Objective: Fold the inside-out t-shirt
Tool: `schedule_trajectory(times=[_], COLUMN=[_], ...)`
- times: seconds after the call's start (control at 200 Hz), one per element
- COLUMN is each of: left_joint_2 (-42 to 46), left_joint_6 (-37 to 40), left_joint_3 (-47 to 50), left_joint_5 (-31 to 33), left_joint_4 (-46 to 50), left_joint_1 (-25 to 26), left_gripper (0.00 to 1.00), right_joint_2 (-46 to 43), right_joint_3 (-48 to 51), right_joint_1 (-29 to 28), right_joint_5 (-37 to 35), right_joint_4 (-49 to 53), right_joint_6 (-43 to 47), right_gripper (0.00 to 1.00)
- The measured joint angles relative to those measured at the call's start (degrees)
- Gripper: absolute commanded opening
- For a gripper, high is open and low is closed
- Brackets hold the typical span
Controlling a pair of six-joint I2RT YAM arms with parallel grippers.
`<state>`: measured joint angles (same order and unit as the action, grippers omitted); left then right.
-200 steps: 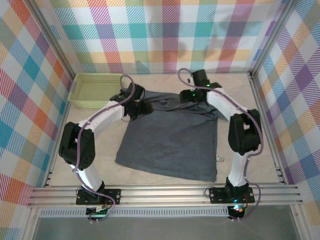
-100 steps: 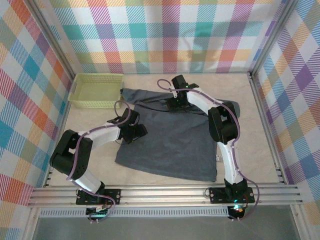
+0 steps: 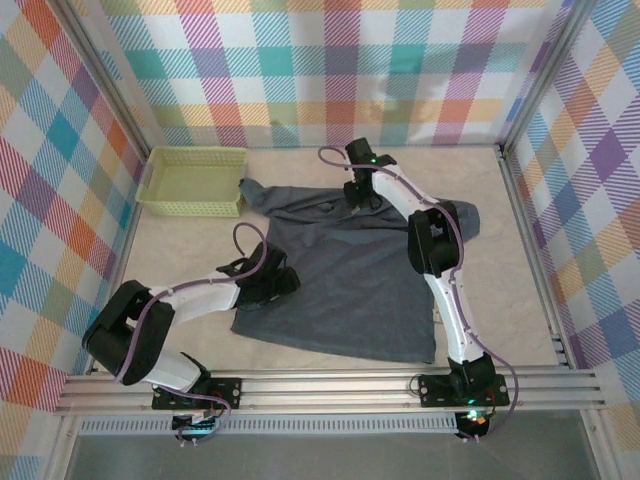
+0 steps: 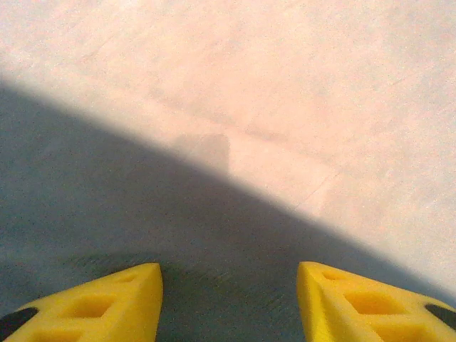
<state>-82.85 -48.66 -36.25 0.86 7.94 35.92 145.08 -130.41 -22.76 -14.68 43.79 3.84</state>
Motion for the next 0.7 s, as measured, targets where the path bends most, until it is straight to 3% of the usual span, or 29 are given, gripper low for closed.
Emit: schedule_trajectory(times=[0.165, 0.315, 0.42, 0.7], left_joint_2=[3.13, 4.98, 5.88, 7.45], left_joint_6=[-2.4, -3.76, -4.26, 1.09], left_joint_3=[3.3, 4.61, 4.61, 0.61], left_joint_5=[1.95, 2.73, 3.06, 3.61], left_joint_4=[-1.38, -1.05, 0.5, 10.88], left_joint_1=[3.5, 5.05, 5.18, 5.33], left_gripper=[0.65, 0.66, 0.66, 0.66], right_joint_2=[7.96, 8.35, 2.47, -22.43], right_joint_3=[-13.64, -14.84, -3.56, 23.28], right_joint_1=[2.99, 4.37, 3.63, -0.72], right_joint_5=[-0.85, -0.04, 0.52, 1.49], right_joint_4=[4.04, 6.36, 3.63, 0.26], right_joint_6=[-0.15, 0.11, 1.31, -1.73], right_gripper=[0.52, 0.62, 0.72, 0.84])
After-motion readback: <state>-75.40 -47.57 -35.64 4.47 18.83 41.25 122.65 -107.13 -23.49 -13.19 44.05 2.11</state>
